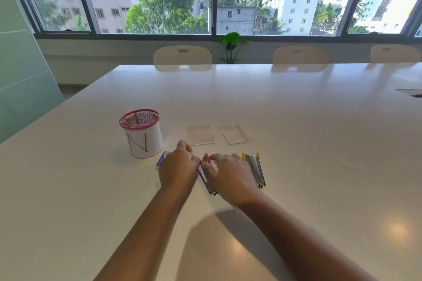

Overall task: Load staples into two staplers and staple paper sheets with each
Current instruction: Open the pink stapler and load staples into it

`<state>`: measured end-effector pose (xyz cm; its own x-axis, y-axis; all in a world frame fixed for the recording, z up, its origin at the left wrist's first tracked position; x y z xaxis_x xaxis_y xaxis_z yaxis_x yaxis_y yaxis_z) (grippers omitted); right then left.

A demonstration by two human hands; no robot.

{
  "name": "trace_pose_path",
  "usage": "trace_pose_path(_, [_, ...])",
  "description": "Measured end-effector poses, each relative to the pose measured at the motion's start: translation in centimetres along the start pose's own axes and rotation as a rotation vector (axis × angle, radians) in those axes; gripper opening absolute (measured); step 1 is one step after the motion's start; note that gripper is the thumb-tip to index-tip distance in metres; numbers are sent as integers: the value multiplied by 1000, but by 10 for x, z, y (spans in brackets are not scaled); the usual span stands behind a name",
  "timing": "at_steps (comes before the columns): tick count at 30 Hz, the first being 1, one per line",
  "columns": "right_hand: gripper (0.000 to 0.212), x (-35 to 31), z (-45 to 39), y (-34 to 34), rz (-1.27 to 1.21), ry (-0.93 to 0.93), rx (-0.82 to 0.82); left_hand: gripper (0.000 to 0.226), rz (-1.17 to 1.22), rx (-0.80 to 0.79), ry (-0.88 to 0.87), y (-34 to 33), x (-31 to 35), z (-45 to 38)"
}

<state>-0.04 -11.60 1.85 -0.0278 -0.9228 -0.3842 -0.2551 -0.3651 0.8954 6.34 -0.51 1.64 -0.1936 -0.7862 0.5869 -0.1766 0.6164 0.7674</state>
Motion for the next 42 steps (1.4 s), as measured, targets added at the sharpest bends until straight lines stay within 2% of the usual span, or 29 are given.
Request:
trace_pose_path(2, [40, 0, 2, 1, -137, -15, 5, 20, 124, 34, 0, 1, 1, 2])
trace_pose_path(4, [33, 2, 3, 1, -376, -77, -5, 24, 247, 72, -8, 2, 2, 4])
trace_pose_path(6, [29, 4, 0, 0, -522, -116, 24, 26, 414, 50, 17, 2, 4, 3])
trace_pose_path(8, [29, 7, -4, 1, -591, -123, 74, 23, 679, -84, 100, 1, 7, 3])
trace_pose_path(10, [31, 10, -8, 5, -654, -123, 118, 21, 801, -266, 118, -3, 13, 5])
trace_pose_path(12, [29, 12, -8, 8, -693, -107, 138, 18, 781, -365, 38, -6, 18, 8])
trace_pose_path(14, [28, 11, -7, 9, -702, -74, 156, 14, 771, -351, -7, -4, 21, 8])
trace_pose_path(20, [32, 11, -11, 3, -753, -43, 128, 16, 704, -303, -5, -2, 19, 4])
trace_pose_path(23, [33, 9, -11, 1, -803, -19, 136, 2, 753, -367, 10, -3, 19, 3])
trace_pose_path(26, [32, 9, -11, 4, -785, -4, 157, 15, 817, -399, 29, -5, 20, 6])
trace_pose_path(29, [32, 10, -12, 3, -814, -20, 156, 3, 739, -355, 4, -4, 20, 8])
trace_pose_path(31, [31, 10, -12, 3, -812, -24, 160, 6, 696, -334, -16, -2, 22, 8])
trace_pose_path(42, [23, 9, -12, 6, -734, 38, 222, 4, 783, -307, -9, 3, 24, 9])
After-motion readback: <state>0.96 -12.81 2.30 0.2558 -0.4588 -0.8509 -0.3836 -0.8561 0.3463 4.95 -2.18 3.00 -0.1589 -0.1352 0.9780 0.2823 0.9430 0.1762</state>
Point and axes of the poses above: each hand's wrist, its own z-axis away from the middle knuckle, its own y-axis out of the back of the hand, x = y × z, the point moved 3 cm from there along -z, towards the middle knuckle, and after that the axes turned 4 degrees about y, right-handed, at the moved point
